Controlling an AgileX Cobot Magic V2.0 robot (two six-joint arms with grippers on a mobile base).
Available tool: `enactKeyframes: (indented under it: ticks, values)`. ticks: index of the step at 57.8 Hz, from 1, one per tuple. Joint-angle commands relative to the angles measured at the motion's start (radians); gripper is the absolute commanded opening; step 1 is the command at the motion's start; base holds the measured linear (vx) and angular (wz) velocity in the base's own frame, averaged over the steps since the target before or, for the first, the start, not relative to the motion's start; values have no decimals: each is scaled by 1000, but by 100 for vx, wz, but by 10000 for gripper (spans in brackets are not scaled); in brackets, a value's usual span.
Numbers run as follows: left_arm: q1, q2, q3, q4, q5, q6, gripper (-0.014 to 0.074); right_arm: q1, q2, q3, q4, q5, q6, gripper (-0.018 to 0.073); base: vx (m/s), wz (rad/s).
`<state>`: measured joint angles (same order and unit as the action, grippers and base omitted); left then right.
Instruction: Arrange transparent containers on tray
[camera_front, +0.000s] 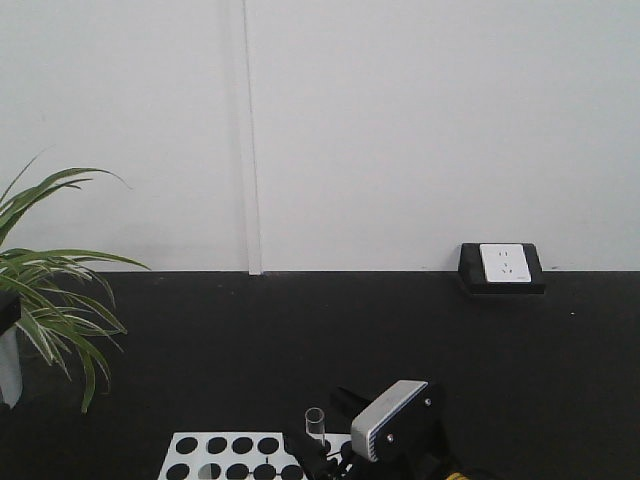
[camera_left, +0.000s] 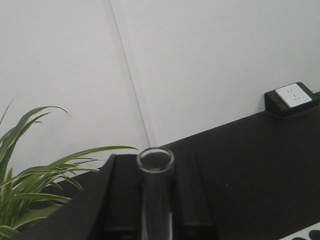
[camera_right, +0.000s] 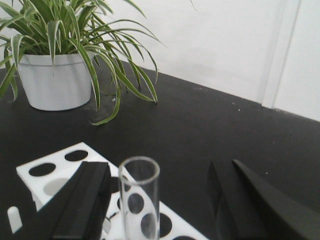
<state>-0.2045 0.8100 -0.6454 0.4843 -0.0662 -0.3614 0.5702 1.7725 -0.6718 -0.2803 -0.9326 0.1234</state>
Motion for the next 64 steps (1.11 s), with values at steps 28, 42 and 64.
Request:
enactKeyframes:
  ticks: [28,42,64]
  values:
    - [-4,-8,-35,-15,-42,-13,-3,-1,4,-28,7,-156,-11,84,0,0]
    - [-4,-8,-35,-15,-11,-13,-3,-1,-20,-28,9,-128,-11,-13,0,0]
    - [-4,-8,-35,-57,105,-13,-3,-1,-424,-158,11,402,32,-13,0,0]
